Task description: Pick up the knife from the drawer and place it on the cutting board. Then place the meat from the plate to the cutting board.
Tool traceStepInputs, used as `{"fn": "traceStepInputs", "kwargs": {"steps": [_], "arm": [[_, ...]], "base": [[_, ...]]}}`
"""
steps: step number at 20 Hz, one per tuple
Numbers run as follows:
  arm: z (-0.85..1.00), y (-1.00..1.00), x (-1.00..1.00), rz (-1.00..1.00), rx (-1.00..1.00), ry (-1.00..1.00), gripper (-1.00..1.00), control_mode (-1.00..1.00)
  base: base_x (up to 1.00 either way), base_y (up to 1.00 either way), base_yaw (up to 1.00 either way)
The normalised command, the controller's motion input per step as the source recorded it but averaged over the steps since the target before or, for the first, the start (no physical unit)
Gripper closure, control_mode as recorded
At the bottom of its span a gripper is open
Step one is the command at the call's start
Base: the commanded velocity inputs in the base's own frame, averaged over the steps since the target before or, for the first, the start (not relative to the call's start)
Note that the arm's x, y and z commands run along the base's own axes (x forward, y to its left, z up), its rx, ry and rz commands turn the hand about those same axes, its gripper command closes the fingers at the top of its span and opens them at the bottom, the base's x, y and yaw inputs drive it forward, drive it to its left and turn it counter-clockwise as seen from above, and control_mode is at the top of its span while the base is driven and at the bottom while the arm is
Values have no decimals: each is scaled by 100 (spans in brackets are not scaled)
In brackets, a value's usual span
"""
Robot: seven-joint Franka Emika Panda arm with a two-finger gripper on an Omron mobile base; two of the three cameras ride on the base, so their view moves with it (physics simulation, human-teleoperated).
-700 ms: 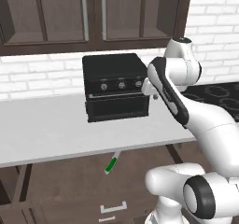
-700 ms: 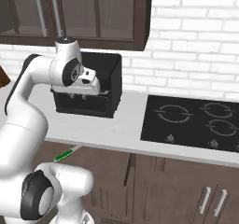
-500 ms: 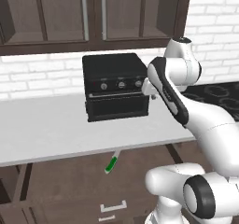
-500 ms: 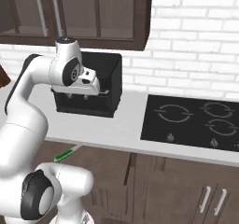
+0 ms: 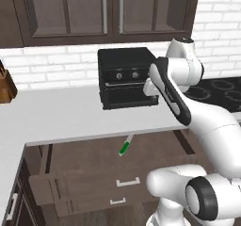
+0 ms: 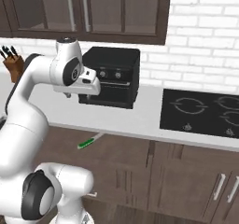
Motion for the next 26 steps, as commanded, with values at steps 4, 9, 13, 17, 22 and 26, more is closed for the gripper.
{"fn": "traceStepInputs", "kwargs": {"steps": [4, 9, 13, 17, 22, 26], "arm": [[0, 0, 0, 0, 0, 0, -100, 100], [0, 0, 0, 0, 0, 0, -100, 100], [0, 0, 0, 0, 0, 0, -100, 100], [0, 0, 0, 0, 0, 0, -100, 100], [-30, 7, -3, 0, 0, 2, -100, -100], [-96, 0, 0, -1, 1, 9, -100, -100]], "base": [[-16, 41, 3], [-10, 46, 0], [-41, 38, 0], [-36, 24, 0], [0, 0, 0], [0, 0, 0]]}}
